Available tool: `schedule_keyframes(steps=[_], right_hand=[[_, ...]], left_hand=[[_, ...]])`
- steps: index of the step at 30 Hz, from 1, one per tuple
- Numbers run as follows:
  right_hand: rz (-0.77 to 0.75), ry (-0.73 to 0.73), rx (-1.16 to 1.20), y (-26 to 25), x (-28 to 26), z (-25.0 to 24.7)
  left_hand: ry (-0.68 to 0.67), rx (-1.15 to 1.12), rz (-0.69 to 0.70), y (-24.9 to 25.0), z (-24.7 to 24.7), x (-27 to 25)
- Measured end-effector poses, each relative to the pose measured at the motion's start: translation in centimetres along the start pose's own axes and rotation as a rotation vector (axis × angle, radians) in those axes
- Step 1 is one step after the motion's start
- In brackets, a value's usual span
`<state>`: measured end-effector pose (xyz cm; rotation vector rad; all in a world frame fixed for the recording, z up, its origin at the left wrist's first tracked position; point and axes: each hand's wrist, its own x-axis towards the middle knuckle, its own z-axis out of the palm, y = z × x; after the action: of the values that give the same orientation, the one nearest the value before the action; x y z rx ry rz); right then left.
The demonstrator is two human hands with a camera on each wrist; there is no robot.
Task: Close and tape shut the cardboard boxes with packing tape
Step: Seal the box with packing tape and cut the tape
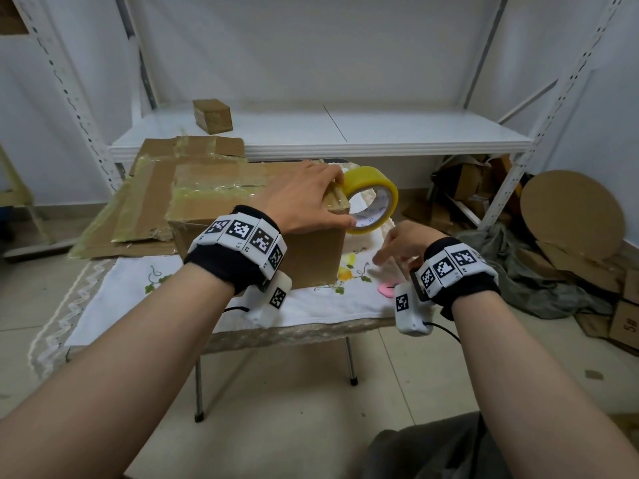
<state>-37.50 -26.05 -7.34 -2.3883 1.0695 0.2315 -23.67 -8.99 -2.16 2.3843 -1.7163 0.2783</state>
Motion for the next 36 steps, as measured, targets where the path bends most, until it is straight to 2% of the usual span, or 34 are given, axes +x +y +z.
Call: schedule_keyframes(steps=[4,7,11,16,21,23,26,29,33,36], right_hand=[[0.017,-0.164,-0.054,0.6,-0.6,-0.4],[-0.04,-0.231,-0.087,0.7,-1.1,-0.2],[-0.034,-0.323,-0.123,0.6,-1.3,-0.4],[-0.055,-0.325,-0.253,0.3,-1.4,-0.2],[-0.095,-0.24,-0.267,0.0,-1.5,-0.6],[-0.152,-0.211,-0.12,0.1,-1.5,-1.4],[-0.302,-0.177,0.247,-0.2,-2.3,-3.2],[-0.441,-0.223,0.556,-0.7,-3.7,-4.7],[-0.524,-0.197,0.728,-1.9,-5.1,-5.9],[-0.508,-0.094,0.849,-2.8,-5.3,-6.3]], left_hand=[[-0.002,-0.015,-0.007,-0.1,0.0,0.1],[-0.001,-0.019,-0.013,0.0,0.0,0.0],[-0.002,-0.017,-0.011,-0.1,0.0,0.0],[-0.006,-0.022,-0.009,-0.2,0.1,0.1],[-0.004,-0.019,-0.017,-0.2,0.2,0.2],[-0.001,-0.026,-0.024,-0.2,0.1,0.2],[0.009,-0.056,-0.045,-0.1,0.0,0.2],[-0.003,-0.136,-0.073,0.0,-0.1,0.2],[-0.015,-0.221,-0.093,-0.1,-0.2,0.3],[0.0,-0.247,-0.102,-0.1,-0.2,0.3]])
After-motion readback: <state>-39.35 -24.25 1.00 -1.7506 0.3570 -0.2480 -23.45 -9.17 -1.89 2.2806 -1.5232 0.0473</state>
